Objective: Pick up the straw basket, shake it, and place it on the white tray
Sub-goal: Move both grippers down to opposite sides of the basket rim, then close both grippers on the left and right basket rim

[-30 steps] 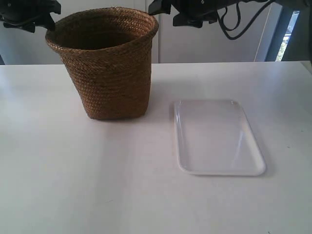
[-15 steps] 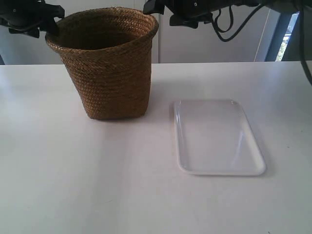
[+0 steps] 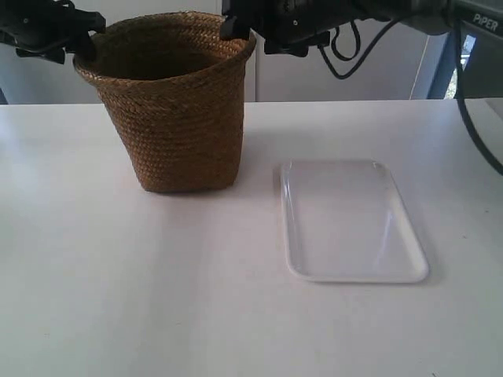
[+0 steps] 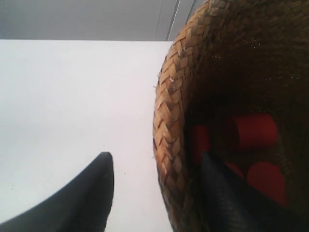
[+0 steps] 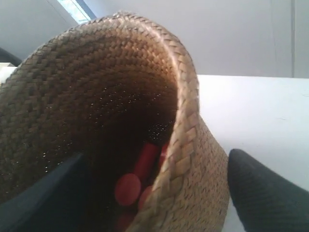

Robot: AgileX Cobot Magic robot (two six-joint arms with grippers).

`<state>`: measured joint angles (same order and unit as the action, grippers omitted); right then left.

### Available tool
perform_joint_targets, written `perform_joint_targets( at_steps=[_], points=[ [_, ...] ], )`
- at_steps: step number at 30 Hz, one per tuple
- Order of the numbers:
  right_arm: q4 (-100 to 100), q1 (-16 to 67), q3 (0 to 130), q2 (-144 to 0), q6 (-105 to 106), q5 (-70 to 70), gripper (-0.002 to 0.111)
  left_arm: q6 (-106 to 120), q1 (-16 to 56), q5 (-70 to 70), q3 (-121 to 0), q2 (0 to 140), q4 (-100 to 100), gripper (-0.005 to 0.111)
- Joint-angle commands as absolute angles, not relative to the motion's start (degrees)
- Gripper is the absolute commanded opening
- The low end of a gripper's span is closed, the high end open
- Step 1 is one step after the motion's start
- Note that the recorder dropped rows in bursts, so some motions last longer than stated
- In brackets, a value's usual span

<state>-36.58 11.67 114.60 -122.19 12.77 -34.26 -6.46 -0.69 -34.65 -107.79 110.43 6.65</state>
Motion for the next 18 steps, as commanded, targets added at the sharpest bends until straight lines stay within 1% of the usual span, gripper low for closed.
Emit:
perform_joint_targets(
  at_steps=[1,6,10,18],
  points=[
    [-34.9,11.6,115.3,-122.4,11.0,-32.7,0.073,-6.2,-1.0,-34.7,-108.1,110.4,7.3,0.058],
    [-34.6,12.6,117.3,-123.0,10.0,-30.7,0.073,-6.2,-1.0,-34.2,-108.1,110.9,7.3,0.058],
    [-33.2,12.6,119.3,-124.8,7.6,-31.7,0.073,-6.2,-1.0,-33.9,-108.1,111.5,7.4,0.058],
    [-30.9,12.6,119.5,-126.1,5.6,-31.6,0.073,-6.2,-1.0,-33.2,-108.1,112.1,7.4,0.058]
  ],
)
